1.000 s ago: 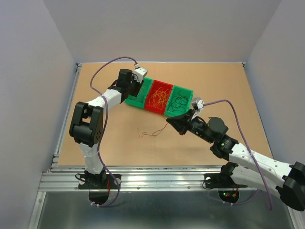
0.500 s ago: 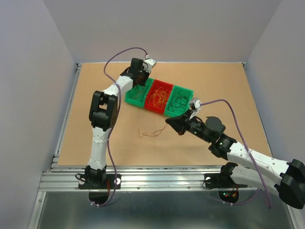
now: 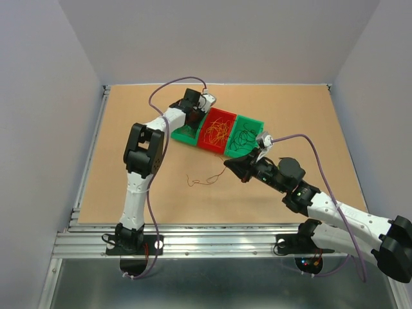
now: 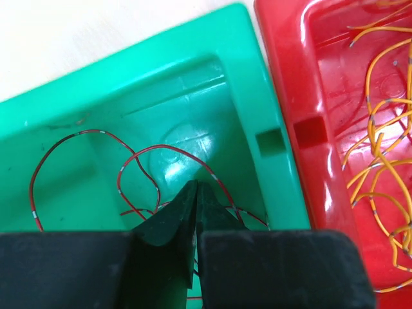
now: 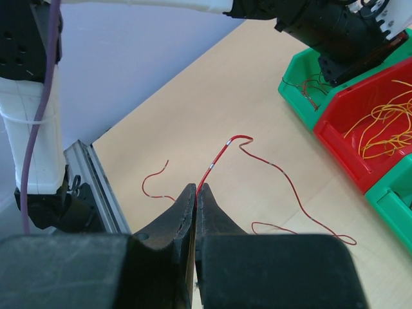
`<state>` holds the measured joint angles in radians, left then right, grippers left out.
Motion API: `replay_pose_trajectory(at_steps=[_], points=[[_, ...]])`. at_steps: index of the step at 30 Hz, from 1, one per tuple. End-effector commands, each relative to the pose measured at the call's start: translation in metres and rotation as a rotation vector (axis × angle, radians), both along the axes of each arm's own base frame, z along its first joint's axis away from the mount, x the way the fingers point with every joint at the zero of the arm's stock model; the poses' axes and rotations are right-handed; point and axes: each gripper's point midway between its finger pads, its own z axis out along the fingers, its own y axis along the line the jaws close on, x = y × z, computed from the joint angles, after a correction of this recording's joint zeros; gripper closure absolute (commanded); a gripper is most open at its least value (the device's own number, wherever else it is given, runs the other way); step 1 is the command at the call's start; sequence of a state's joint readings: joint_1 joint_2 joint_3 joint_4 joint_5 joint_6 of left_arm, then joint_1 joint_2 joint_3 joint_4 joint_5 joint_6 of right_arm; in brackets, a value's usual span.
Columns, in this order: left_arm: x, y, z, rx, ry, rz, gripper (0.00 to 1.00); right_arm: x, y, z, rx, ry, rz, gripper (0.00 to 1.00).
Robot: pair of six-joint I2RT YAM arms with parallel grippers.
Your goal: Untangle the cables
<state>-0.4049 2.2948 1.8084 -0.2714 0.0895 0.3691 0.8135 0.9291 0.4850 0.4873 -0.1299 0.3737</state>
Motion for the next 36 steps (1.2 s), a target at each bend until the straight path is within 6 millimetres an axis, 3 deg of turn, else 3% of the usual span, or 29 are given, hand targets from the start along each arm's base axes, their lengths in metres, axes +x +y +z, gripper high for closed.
replay_pose_trajectory(at_steps=[1, 2, 3, 4, 5, 6, 8, 9, 15, 24, 30, 33, 36], points=[[-0.014, 0.021, 0.032, 0.036, -0.052, 0.036, 0.85, -0.001, 0.002, 0.043, 0.08, -0.071, 0.002, 0.99], [-0.016, 0.022, 0.037, 0.019, -0.078, 0.033, 0.84, -0.001, 0.001, 0.044, 0.081, -0.071, -0.003, 0.99], [-0.017, 0.022, 0.064, -0.006, -0.132, 0.029, 0.82, -0.001, 0.001, 0.045, 0.084, -0.074, -0.004, 1.0], [-0.025, 0.026, 0.062, -0.005, -0.135, 0.026, 0.77, -0.001, 0.001, 0.045, 0.085, -0.074, -0.006, 0.99], [-0.022, 0.024, 0.075, -0.024, -0.19, 0.021, 0.75, 0.0, 0.0, 0.045, 0.084, -0.071, -0.01, 0.99], [-0.024, 0.025, 0.099, -0.043, -0.248, 0.02, 0.73, 0.0, 0.001, 0.044, 0.084, -0.069, -0.007, 0.99], [-0.032, 0.028, 0.101, -0.056, -0.281, 0.011, 0.67, 0.0, 0.001, 0.044, 0.081, -0.066, -0.01, 0.99], [-0.032, 0.028, 0.12, -0.076, -0.333, 0.013, 0.66, 0.001, 0.001, 0.044, 0.079, -0.065, -0.009, 1.0], [-0.041, 0.032, 0.15, -0.123, -0.442, 0.019, 0.62, 0.001, 0.002, 0.044, 0.078, -0.064, -0.009, 1.0], [-0.056, 0.039, 0.167, -0.146, -0.479, 0.031, 0.56, 0.0, 0.002, 0.043, 0.077, -0.063, -0.006, 0.99], [-0.052, 0.043, 0.157, -0.118, -0.443, 0.062, 0.51, 0.001, 0.002, 0.042, 0.074, -0.062, -0.006, 0.99], [-0.053, 0.056, 0.172, -0.113, -0.512, 0.12, 0.42, 0.001, 0.002, 0.043, 0.075, -0.063, -0.006, 0.99], [-0.058, 0.065, 0.182, -0.128, -0.56, 0.163, 0.22, 0.001, 0.001, 0.043, 0.075, -0.063, -0.007, 1.0]])
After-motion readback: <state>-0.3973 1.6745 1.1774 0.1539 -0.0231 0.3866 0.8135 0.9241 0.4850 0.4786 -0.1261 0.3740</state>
